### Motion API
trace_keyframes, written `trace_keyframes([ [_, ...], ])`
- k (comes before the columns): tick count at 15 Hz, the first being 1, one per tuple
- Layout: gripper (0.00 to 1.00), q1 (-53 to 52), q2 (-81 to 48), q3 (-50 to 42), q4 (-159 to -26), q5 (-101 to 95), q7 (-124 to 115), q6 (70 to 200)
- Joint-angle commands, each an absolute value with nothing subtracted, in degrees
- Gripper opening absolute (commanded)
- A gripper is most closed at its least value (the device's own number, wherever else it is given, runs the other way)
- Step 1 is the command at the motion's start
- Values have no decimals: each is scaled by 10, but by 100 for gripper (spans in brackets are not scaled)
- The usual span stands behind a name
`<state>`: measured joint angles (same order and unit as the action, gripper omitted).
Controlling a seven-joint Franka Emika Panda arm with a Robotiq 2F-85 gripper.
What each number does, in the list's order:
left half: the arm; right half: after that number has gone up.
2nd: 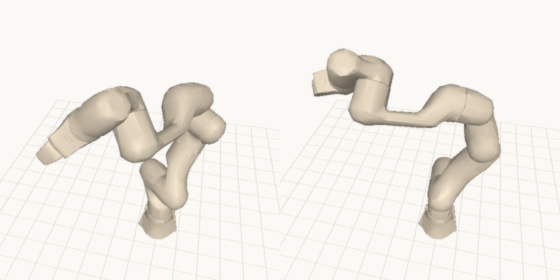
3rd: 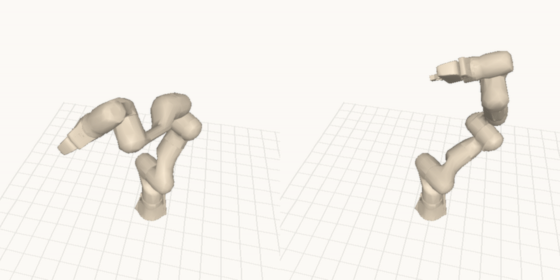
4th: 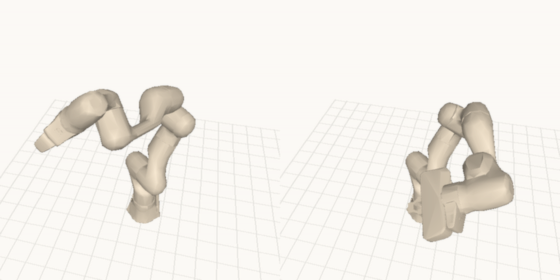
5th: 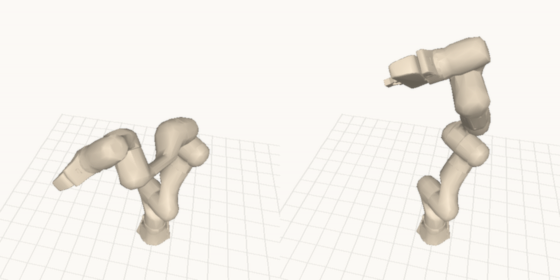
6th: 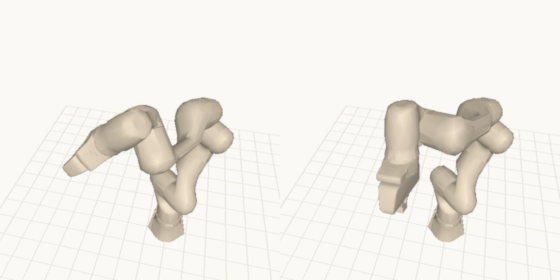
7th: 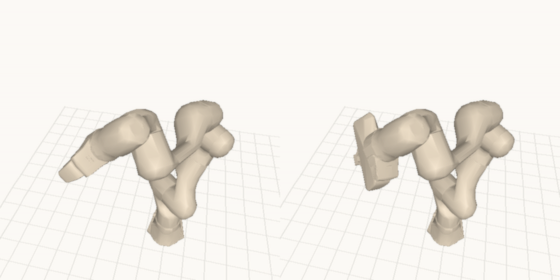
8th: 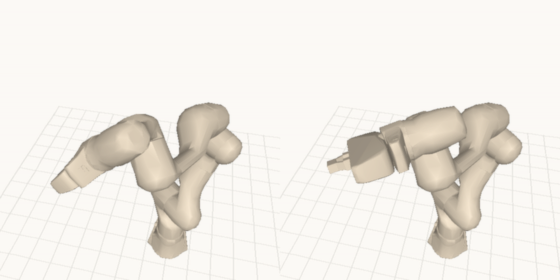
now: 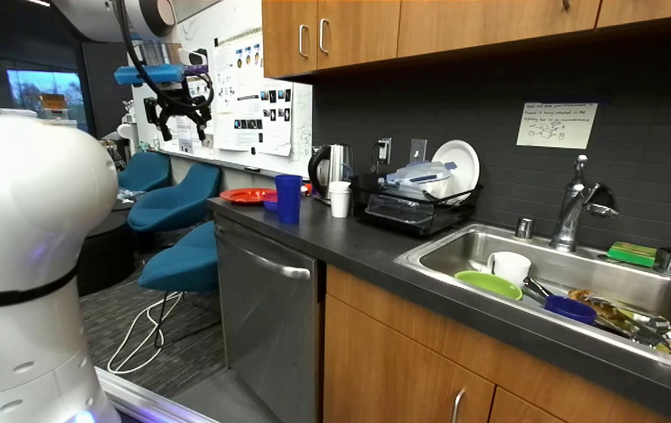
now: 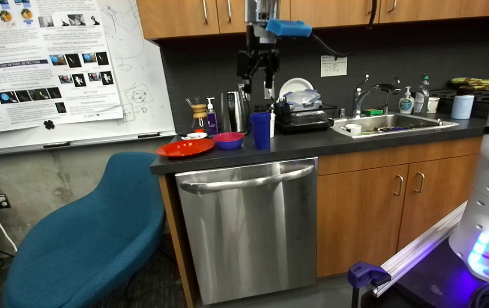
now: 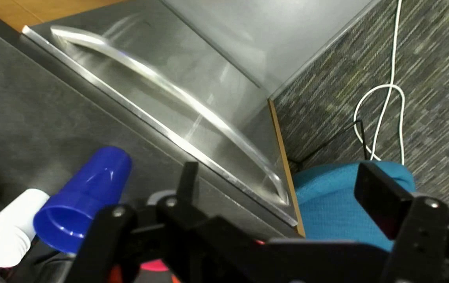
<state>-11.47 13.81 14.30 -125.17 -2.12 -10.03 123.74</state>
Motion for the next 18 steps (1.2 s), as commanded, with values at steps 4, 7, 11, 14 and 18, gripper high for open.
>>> trace_keyframes([
  [4, 100, -101, 60, 152, -1191, -110, -227, 1283],
  [7, 100, -98, 46, 143, -1189, -134, -265, 1287],
  [11, 100, -93, 24, 132, -1169, -140, -291, 1293],
  [14, 100, -91, -1, 123, -1153, -137, -308, 1299],
  [18, 100, -95, -37, 108, -1158, -121, -318, 1322],
])
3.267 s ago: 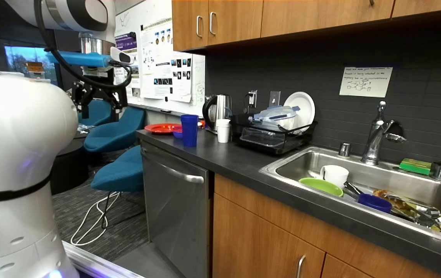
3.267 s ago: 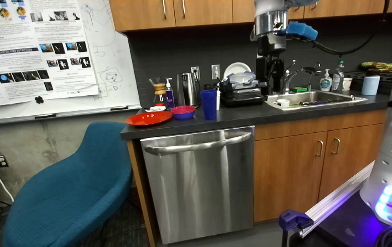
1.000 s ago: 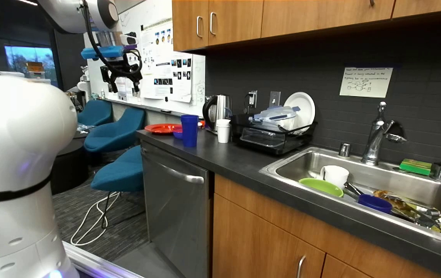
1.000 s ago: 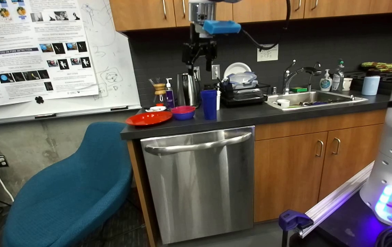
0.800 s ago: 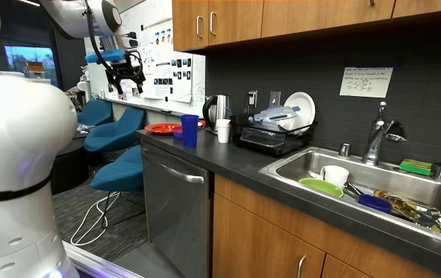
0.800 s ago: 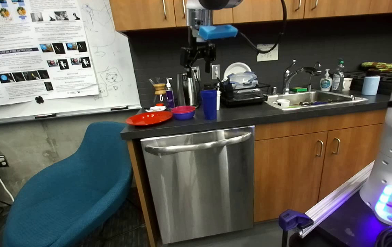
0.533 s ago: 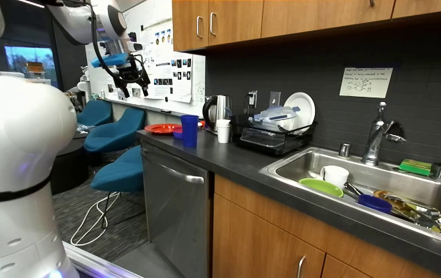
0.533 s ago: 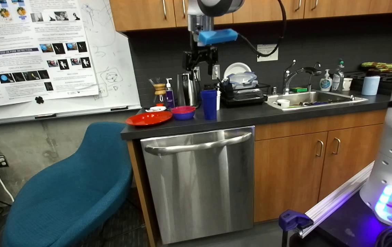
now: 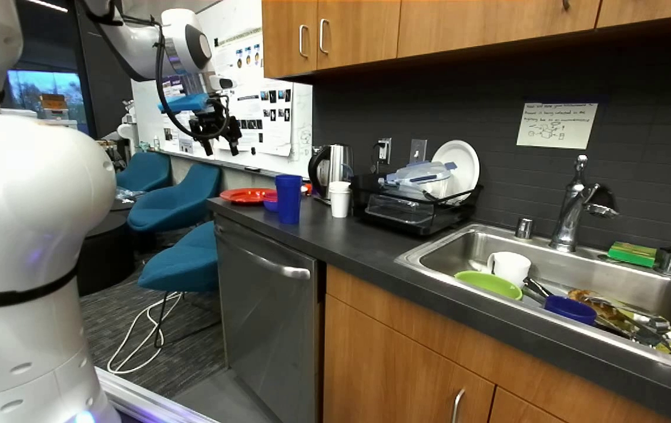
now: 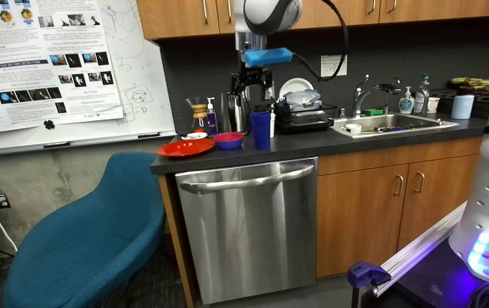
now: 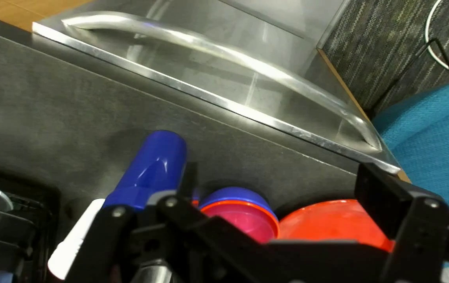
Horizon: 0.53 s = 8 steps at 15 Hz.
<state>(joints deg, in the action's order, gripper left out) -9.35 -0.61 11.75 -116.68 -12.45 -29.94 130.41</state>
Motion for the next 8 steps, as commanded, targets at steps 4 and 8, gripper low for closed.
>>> trace_keyframes([
  [4, 100, -102, -45, 91, -1187, -145, -373, 1379],
  [8, 100, -108, -43, 73, -1223, -216, -481, 1426],
])
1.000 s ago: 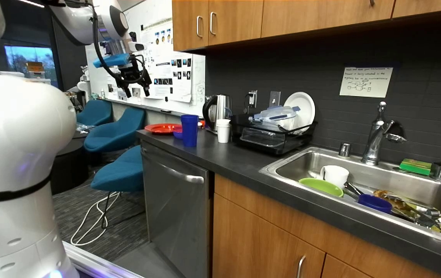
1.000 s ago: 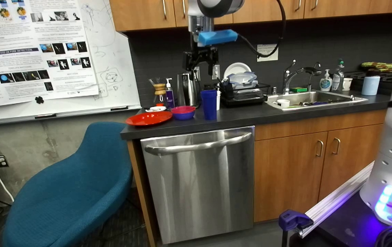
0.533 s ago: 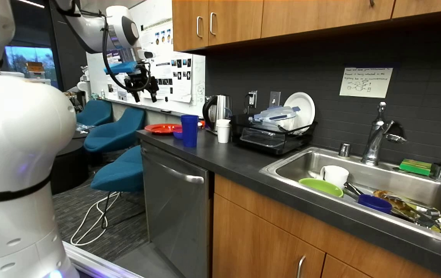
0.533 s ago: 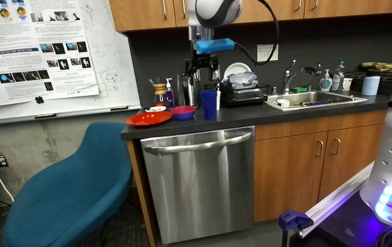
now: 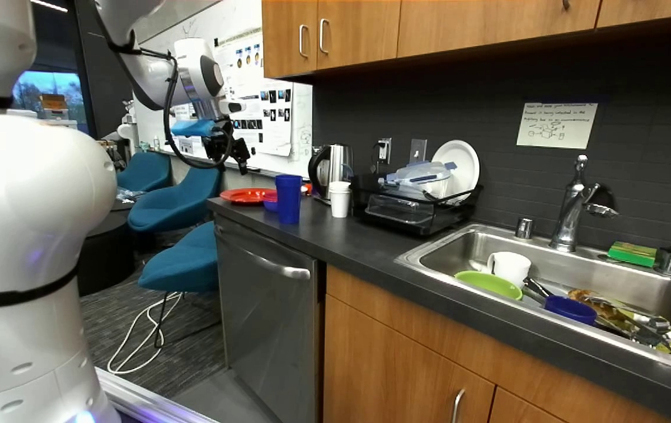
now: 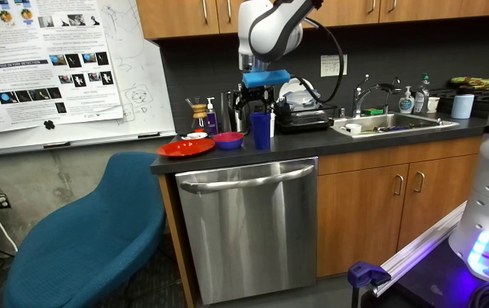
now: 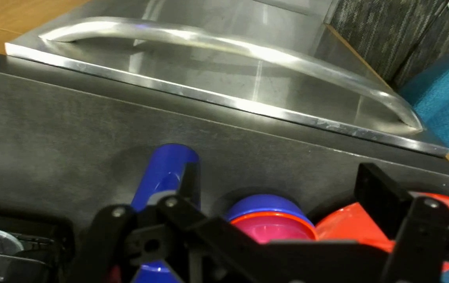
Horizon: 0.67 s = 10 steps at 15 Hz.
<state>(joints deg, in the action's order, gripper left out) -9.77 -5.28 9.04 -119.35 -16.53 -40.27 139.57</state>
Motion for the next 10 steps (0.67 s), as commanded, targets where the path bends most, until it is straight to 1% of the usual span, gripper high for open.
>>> trace_keyframes([
  [1, 100, -109, -44, 69, -1232, -240, -514, 1432],
  [5, 100, -114, -51, 62, -1252, -325, -631, 1434],
  [10, 100, -125, -52, 65, -1236, -470, -754, 1418],
])
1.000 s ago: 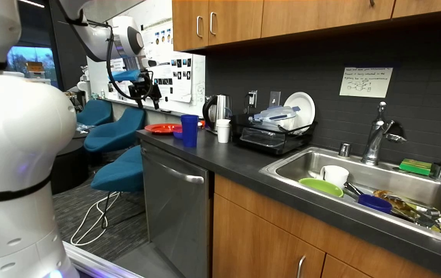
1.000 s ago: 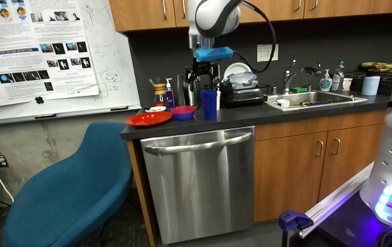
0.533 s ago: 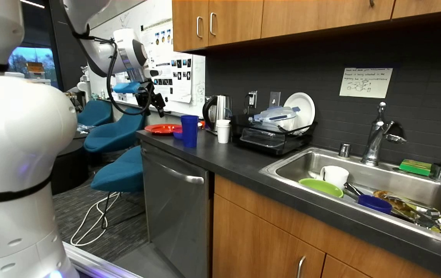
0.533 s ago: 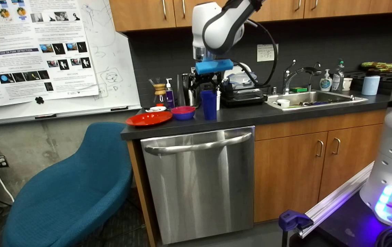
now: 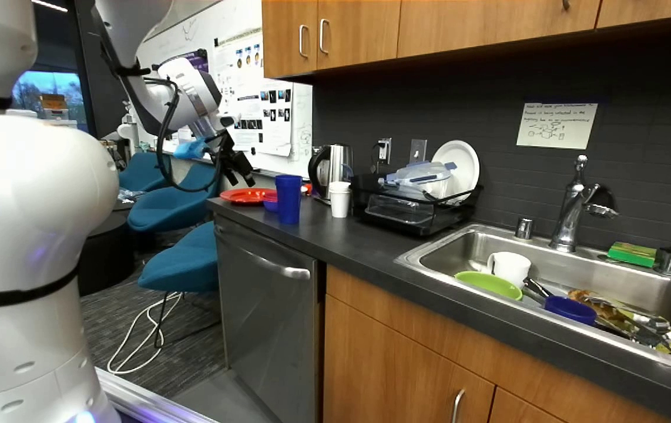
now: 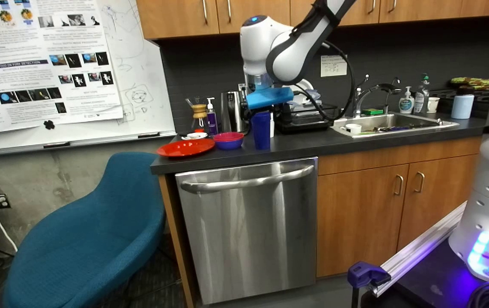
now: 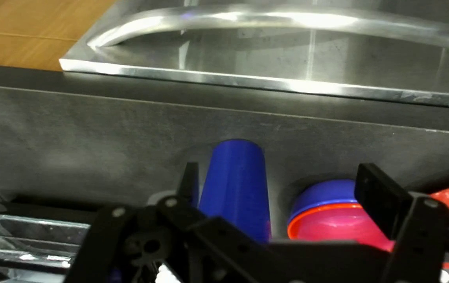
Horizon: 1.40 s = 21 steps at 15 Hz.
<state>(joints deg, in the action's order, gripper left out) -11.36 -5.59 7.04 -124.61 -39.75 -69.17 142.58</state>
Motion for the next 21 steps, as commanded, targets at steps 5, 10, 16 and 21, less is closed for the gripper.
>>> trace_keyframes([
  [5, 100, -124, -65, 71, -1212, -573, -831, 1421],
  [10, 100, -125, -100, 69, -1192, -612, -871, 1417],
  [16, 100, -131, -138, 62, -1154, -702, -946, 1382],
  [21, 100, -127, -174, 65, -1138, -713, -972, 1367],
])
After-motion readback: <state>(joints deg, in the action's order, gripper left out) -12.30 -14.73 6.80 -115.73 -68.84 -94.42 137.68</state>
